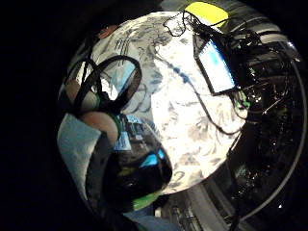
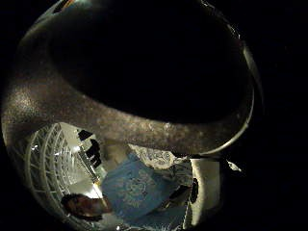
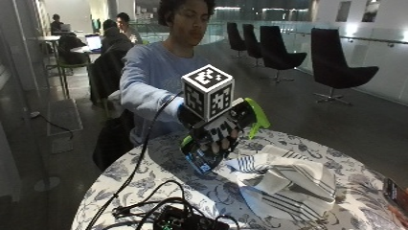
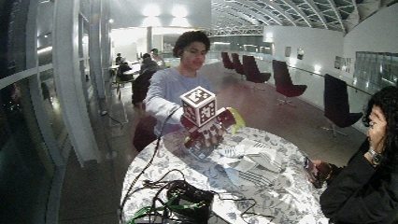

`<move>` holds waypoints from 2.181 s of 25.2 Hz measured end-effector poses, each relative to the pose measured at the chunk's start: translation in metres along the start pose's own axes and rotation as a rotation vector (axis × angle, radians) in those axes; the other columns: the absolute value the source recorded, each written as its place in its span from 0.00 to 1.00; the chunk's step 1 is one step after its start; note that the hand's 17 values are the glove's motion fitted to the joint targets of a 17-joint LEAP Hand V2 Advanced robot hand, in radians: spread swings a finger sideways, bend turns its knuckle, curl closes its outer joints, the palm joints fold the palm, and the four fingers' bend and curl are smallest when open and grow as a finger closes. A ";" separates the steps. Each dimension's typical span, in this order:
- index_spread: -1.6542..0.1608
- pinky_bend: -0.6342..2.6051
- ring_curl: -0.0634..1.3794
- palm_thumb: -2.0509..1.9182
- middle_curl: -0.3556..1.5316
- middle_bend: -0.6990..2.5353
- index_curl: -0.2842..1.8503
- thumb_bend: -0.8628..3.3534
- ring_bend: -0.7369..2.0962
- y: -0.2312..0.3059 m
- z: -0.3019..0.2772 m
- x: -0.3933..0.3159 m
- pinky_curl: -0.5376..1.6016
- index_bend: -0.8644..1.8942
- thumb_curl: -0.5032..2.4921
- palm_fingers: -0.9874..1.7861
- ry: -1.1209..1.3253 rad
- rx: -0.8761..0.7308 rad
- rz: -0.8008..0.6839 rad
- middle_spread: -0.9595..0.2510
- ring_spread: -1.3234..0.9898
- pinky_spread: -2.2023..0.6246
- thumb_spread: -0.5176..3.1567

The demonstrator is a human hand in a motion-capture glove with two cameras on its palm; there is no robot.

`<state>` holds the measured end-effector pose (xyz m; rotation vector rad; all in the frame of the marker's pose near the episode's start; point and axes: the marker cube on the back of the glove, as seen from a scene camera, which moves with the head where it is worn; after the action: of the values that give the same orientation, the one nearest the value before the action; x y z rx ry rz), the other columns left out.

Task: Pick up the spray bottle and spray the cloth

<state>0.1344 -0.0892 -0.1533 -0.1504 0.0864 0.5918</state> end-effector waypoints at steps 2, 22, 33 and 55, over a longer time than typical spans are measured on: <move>0.79 0.32 0.32 0.74 0.42 0.32 0.29 0.20 0.46 -0.001 0.001 -0.002 0.44 0.36 0.34 0.79 0.024 -0.015 0.014 0.73 0.55 0.74 0.37; 0.79 0.33 0.32 0.74 0.42 0.32 0.29 0.20 0.46 -0.006 0.009 -0.010 0.44 0.36 0.35 0.79 0.062 -0.062 0.041 0.73 0.55 0.75 0.37; 0.79 0.32 0.32 0.74 0.43 0.32 0.30 0.20 0.47 -0.004 0.010 -0.017 0.44 0.36 0.35 0.79 0.025 0.001 0.026 0.74 0.55 0.75 0.37; 0.79 0.32 0.32 0.74 0.42 0.32 0.30 0.20 0.46 0.027 0.113 -0.261 0.44 0.36 0.35 0.79 -0.985 0.298 -0.506 0.75 0.55 0.74 0.38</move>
<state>-0.0918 -0.1917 -0.0126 0.4086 -0.7964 0.0932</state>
